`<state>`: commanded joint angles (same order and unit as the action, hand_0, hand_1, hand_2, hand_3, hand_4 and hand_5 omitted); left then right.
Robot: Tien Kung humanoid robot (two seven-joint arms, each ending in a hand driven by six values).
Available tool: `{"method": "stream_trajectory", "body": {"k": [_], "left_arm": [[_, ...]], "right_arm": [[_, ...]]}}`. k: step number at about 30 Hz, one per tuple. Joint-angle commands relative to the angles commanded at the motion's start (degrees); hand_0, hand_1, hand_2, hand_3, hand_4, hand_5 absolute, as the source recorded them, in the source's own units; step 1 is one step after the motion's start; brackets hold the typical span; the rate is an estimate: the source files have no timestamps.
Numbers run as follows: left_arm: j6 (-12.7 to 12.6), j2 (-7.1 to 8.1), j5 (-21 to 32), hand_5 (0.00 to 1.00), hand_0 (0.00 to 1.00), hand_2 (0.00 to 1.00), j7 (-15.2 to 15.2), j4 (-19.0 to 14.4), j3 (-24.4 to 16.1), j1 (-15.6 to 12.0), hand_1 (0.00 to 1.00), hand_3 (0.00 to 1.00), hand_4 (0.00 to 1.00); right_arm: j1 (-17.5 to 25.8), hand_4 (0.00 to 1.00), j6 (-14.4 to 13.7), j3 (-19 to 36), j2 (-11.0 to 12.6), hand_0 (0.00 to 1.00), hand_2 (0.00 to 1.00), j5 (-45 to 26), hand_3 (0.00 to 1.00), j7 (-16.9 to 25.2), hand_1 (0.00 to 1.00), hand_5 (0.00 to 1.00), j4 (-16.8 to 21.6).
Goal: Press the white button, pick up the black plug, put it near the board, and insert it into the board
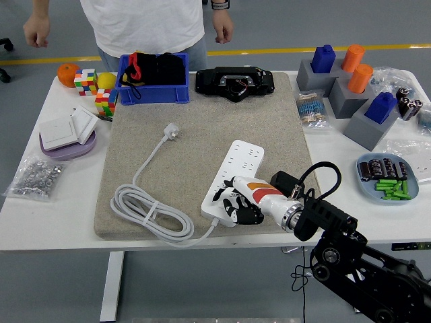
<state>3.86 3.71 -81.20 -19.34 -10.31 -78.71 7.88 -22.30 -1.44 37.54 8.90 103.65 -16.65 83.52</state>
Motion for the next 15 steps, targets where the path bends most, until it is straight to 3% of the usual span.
{"method": "stream_trajectory", "body": {"k": [15], "left_arm": [[-0.1, -0.13, 0.0, 0.289, 0.708, 0.589, 0.1, 0.0, -0.4, 0.0, 0.663, 0.683, 0.647]], "right_arm": [[-1.5, 0.339, -0.2, -1.1, 0.5, 0.002, 0.098, 4.2, 0.597, 0.5, 0.002, 0.002, -3.8]]}}
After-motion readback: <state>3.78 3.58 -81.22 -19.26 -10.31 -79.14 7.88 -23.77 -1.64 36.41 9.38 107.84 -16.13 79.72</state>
